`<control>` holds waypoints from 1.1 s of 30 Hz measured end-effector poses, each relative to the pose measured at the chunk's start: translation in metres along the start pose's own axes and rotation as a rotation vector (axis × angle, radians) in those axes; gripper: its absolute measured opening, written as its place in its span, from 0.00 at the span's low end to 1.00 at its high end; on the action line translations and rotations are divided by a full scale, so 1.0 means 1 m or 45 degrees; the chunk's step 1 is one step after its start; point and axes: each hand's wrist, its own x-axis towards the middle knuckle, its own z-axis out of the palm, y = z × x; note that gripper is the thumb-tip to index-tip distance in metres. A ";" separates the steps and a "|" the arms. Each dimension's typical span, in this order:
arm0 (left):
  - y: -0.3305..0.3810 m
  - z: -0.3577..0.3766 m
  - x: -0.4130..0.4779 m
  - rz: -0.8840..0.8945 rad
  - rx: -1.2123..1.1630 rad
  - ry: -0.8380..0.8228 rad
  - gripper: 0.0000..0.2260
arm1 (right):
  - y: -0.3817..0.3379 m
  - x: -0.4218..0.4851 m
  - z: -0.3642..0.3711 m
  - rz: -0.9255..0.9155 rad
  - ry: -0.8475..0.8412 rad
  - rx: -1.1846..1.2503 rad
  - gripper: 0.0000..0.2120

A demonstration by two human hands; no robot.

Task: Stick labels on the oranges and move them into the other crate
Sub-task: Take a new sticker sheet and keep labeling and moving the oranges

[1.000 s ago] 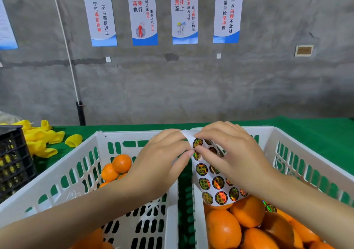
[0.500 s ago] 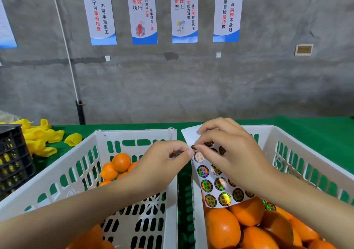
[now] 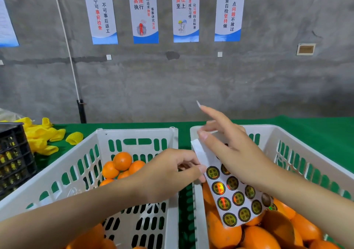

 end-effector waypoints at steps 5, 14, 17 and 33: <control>-0.004 -0.004 0.001 0.086 -0.057 0.001 0.09 | 0.012 0.000 0.003 0.068 -0.118 -0.048 0.21; -0.061 -0.040 0.016 -0.111 0.049 0.391 0.14 | 0.031 -0.004 0.009 0.213 -0.373 -0.072 0.22; -0.115 -0.069 0.012 -0.282 0.808 0.181 0.13 | 0.029 -0.004 0.010 0.180 -0.389 -0.182 0.24; -0.201 -0.074 -0.014 -0.665 1.530 -0.423 0.31 | 0.021 -0.005 0.009 0.157 -0.405 -0.354 0.27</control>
